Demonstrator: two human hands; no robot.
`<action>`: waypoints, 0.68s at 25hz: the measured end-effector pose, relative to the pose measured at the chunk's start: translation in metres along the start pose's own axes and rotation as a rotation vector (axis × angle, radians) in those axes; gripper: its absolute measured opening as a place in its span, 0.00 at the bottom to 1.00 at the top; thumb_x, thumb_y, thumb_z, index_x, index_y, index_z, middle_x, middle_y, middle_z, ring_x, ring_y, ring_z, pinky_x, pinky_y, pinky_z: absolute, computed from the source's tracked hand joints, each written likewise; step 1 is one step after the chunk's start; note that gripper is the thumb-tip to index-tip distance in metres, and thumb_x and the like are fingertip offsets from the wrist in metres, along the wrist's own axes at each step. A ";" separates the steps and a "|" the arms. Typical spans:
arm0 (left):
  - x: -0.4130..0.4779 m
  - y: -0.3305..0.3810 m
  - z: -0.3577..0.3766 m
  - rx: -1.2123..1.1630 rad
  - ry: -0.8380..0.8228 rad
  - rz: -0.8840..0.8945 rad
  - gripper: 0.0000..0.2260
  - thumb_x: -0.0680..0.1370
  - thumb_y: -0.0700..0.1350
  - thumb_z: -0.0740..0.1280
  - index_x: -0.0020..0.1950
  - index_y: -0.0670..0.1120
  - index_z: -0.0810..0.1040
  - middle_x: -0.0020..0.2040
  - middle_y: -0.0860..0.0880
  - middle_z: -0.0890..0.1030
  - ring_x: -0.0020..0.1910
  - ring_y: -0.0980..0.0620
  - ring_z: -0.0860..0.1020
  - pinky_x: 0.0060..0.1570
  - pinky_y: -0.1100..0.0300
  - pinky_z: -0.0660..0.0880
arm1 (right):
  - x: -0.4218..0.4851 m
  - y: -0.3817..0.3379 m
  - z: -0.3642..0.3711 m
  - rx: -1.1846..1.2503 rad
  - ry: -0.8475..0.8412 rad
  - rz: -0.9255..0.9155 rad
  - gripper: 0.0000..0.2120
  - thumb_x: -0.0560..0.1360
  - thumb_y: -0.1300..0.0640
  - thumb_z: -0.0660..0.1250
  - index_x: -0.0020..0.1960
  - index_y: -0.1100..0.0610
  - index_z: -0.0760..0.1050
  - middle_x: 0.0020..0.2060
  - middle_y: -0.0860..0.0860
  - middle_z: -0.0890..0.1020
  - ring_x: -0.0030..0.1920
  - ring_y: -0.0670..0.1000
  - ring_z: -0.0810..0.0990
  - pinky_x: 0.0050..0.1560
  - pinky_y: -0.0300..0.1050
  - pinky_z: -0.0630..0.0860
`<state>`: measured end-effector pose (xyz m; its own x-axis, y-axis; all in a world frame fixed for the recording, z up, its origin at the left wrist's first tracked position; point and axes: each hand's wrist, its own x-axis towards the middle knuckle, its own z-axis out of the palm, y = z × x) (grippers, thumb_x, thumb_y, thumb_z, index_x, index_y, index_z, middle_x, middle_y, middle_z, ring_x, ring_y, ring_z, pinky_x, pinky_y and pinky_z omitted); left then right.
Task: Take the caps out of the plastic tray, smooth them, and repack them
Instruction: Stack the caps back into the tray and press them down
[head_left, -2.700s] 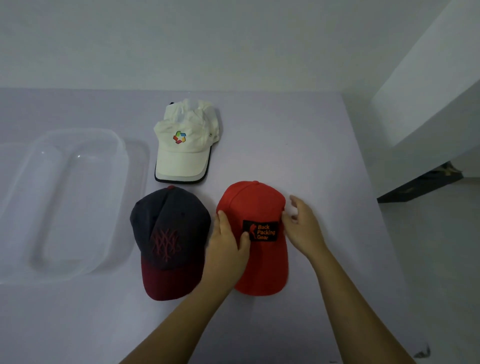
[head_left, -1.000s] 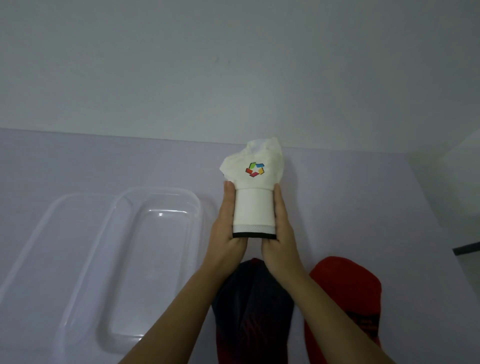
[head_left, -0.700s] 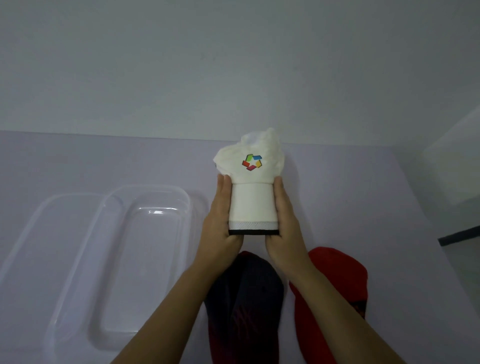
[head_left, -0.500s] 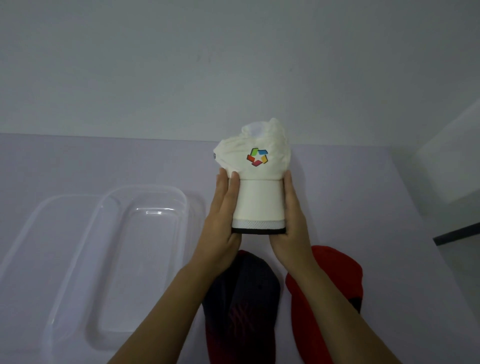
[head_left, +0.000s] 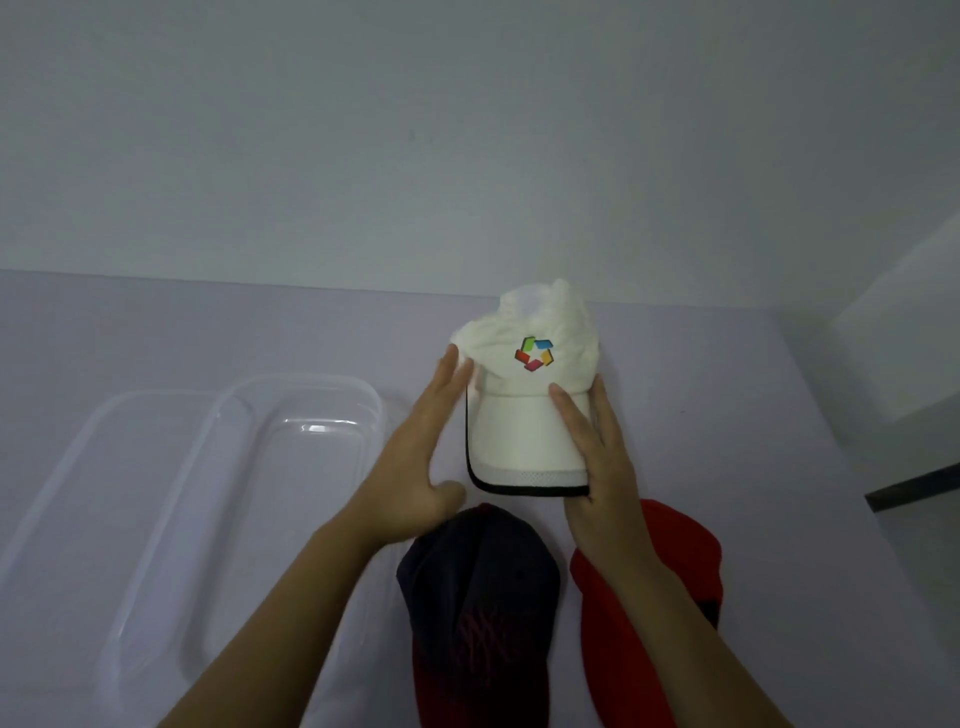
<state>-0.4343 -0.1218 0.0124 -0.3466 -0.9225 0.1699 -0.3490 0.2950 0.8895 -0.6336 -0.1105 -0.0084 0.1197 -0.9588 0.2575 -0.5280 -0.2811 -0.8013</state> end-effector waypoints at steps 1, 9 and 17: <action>0.003 0.002 -0.009 -0.099 0.061 -0.070 0.40 0.64 0.42 0.63 0.75 0.55 0.53 0.77 0.57 0.52 0.75 0.62 0.51 0.71 0.68 0.53 | -0.004 0.001 -0.002 -0.053 -0.014 -0.010 0.33 0.75 0.60 0.58 0.72 0.35 0.51 0.77 0.52 0.48 0.76 0.51 0.50 0.71 0.33 0.53; 0.055 0.020 -0.033 -0.016 0.089 -0.228 0.15 0.79 0.52 0.61 0.65 0.53 0.72 0.59 0.56 0.77 0.58 0.59 0.75 0.58 0.60 0.71 | -0.014 -0.006 0.002 -0.041 -0.079 -0.067 0.28 0.77 0.50 0.60 0.73 0.38 0.53 0.76 0.48 0.46 0.77 0.52 0.48 0.72 0.59 0.61; 0.063 0.029 -0.033 -0.088 0.255 -0.142 0.08 0.77 0.50 0.61 0.39 0.49 0.74 0.38 0.51 0.78 0.37 0.59 0.76 0.37 0.67 0.73 | -0.004 -0.012 -0.019 -0.019 -0.358 -0.054 0.48 0.67 0.72 0.60 0.72 0.33 0.45 0.75 0.39 0.41 0.72 0.32 0.45 0.66 0.27 0.62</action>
<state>-0.4378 -0.1801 0.0624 -0.0661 -0.9890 0.1320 -0.2978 0.1458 0.9434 -0.6437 -0.1026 0.0103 0.4333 -0.8966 0.0911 -0.5279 -0.3345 -0.7807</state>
